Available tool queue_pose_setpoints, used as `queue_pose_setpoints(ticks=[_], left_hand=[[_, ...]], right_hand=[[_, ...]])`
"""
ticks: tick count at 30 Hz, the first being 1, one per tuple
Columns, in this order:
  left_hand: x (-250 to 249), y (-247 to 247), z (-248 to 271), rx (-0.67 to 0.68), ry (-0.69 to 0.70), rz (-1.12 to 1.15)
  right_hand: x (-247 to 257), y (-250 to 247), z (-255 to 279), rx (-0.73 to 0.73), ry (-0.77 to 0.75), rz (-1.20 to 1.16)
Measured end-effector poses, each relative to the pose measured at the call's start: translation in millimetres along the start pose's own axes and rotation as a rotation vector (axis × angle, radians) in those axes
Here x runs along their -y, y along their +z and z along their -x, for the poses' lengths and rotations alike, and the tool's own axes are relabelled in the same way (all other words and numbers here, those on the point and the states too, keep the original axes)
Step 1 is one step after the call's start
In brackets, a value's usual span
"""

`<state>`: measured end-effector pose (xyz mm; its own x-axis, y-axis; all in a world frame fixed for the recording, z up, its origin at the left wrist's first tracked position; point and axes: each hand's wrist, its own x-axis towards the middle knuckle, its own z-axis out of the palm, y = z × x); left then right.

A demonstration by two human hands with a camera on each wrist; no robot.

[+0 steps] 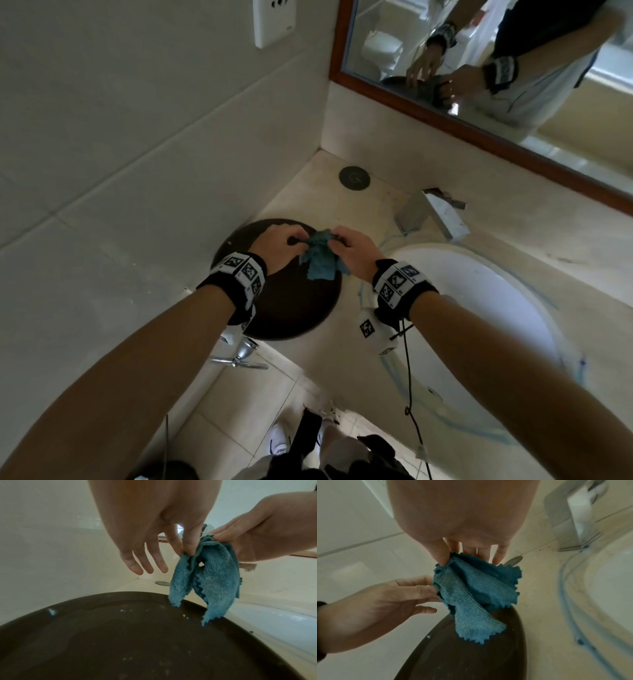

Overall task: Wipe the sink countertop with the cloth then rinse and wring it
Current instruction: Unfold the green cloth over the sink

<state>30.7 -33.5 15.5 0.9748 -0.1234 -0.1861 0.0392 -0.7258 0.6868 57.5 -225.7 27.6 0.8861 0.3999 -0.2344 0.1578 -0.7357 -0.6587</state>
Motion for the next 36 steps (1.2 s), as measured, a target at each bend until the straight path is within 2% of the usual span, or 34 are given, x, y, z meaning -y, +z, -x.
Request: queue_pose_setpoints(ticks=[6, 18, 25, 36], left_hand=[[-36.3, 11.4, 5.4, 0.031, -0.016, 0.109], [-132.2, 54.4, 10.5, 0.161, 0.183, 0.059], [-176.0, 82.0, 1.1, 0.245, 0.237, -0.018], [-274.8, 173.0, 7.2, 0.224, 0.264, -0.025]], right_hand=[[-12.1, -28.2, 41.0, -0.111, 0.081, 0.101], [-50.3, -86.6, 129.0, -0.405, 0.231, 0.005], [-95.2, -123.3, 169.5, -0.499, 0.302, -0.053], [-198.3, -183.4, 254.4, -0.578, 0.362, -0.074]])
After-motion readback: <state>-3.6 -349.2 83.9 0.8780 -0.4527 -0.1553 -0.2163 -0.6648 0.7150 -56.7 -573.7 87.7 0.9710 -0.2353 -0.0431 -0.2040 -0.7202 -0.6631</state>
